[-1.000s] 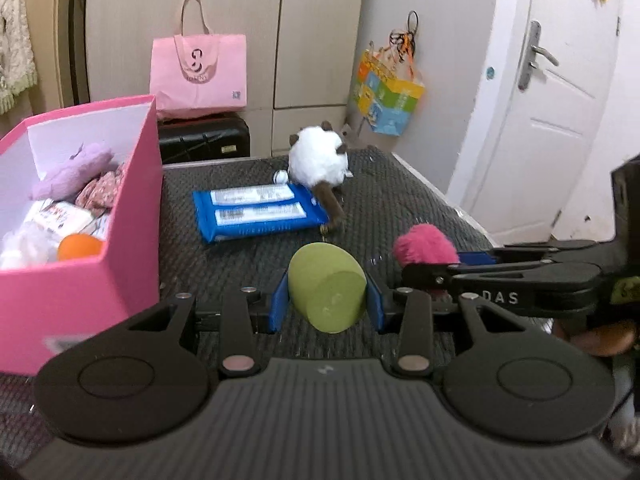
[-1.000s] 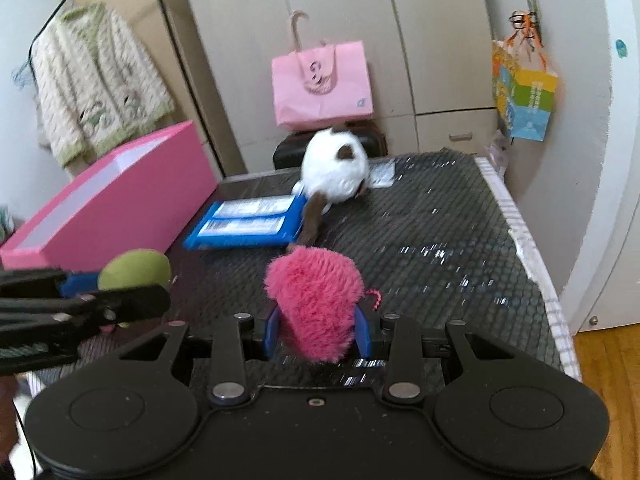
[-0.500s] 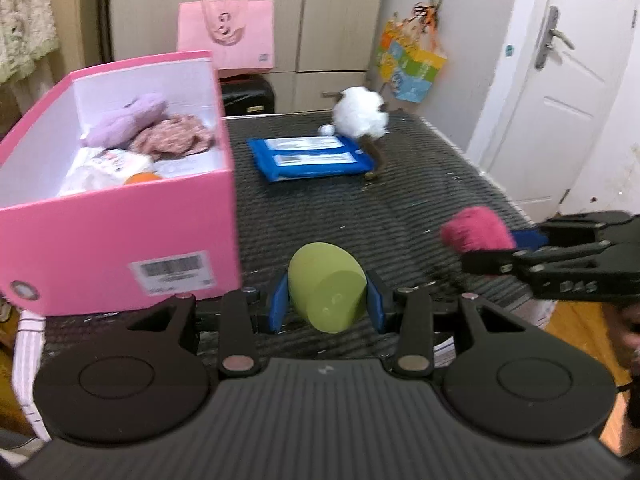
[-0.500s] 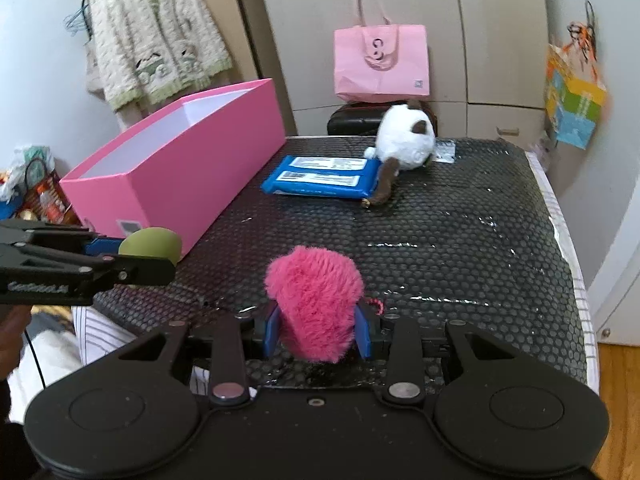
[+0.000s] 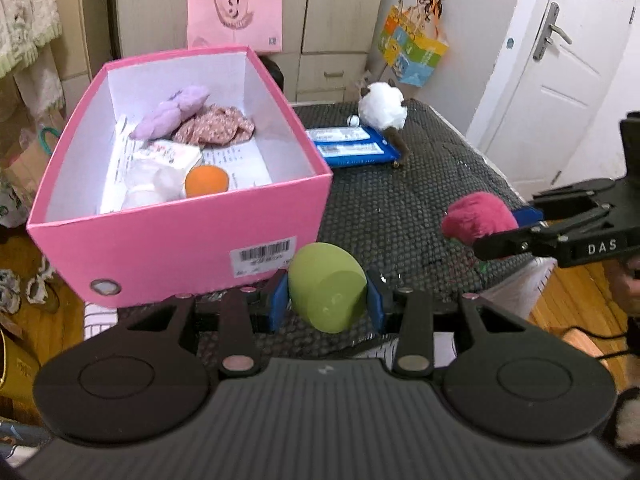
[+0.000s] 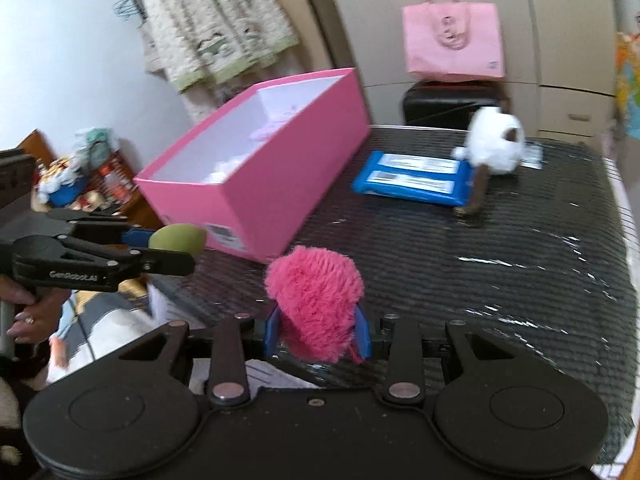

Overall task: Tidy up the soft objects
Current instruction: 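Lift and carry the green ball and pink pom-pom with both grippers over the box, then open the left gripper to drop the green ball while the right gripper releases the pom-pom into the box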

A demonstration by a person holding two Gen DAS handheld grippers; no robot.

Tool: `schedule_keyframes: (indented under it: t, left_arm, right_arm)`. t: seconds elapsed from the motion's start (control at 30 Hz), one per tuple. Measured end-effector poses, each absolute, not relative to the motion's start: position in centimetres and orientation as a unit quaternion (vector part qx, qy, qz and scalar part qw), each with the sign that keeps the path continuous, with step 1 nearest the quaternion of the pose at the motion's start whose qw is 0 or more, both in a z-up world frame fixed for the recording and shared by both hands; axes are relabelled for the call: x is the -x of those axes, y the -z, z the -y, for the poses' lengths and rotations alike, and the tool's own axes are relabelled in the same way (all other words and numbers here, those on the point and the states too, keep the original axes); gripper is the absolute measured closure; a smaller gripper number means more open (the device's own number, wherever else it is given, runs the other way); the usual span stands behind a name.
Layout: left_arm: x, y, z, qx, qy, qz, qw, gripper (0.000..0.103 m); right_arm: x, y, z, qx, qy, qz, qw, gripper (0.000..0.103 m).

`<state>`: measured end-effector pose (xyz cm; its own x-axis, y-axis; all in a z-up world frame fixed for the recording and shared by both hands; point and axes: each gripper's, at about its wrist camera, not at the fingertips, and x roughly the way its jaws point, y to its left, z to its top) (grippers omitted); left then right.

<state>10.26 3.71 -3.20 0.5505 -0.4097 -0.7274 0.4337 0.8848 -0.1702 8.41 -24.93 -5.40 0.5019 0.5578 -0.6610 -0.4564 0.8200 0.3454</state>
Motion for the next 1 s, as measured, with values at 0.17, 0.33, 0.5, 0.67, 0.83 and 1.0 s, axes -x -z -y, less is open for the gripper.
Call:
schedule_keyframes:
  t: [0.17, 0.33, 0.5, 0.67, 0.83, 1.0]
  left_arm:
    - [-11.0, 1.8, -6.3, -0.008, 0.261, -0.452, 0.853, 0.064]
    - [-11.1, -0.8, -8.1, -0.019, 0.269, -0.427, 0.863, 0.064]
    - [-12.2, -2.3, -8.9, -0.035, 0.269, -0.388, 0.881, 0.063]
    - [-15.7, -2.3, -9.8, -0.026, 0.256, -0.368, 0.893, 0.063]
    - [-20.3, -1.0, -10.1, -0.020, 0.233, -0.370, 0.899, 0.063]
    - [-23.5, 0.8, -9.7, -0.042, 0.202, -0.369, 0.906, 0.063]
  right_arm:
    - [-9.3, 4.1, 22.5, -0.055, -0.333, -0.417, 0.844, 0.061]
    - [-10.8, 2.3, 20.3, -0.046, -0.363, -0.420, 0.830, 0.061]
    - [-13.0, 0.2, 17.6, -0.021, -0.379, -0.397, 0.836, 0.061]
    - [-15.8, -1.4, 15.4, -0.006, -0.376, -0.350, 0.858, 0.061]
    - [-20.2, -1.6, 13.1, -0.005, -0.376, -0.335, 0.864, 0.061]
    - [-24.7, 0.2, 10.8, 0.020, -0.355, -0.350, 0.867, 0.061]
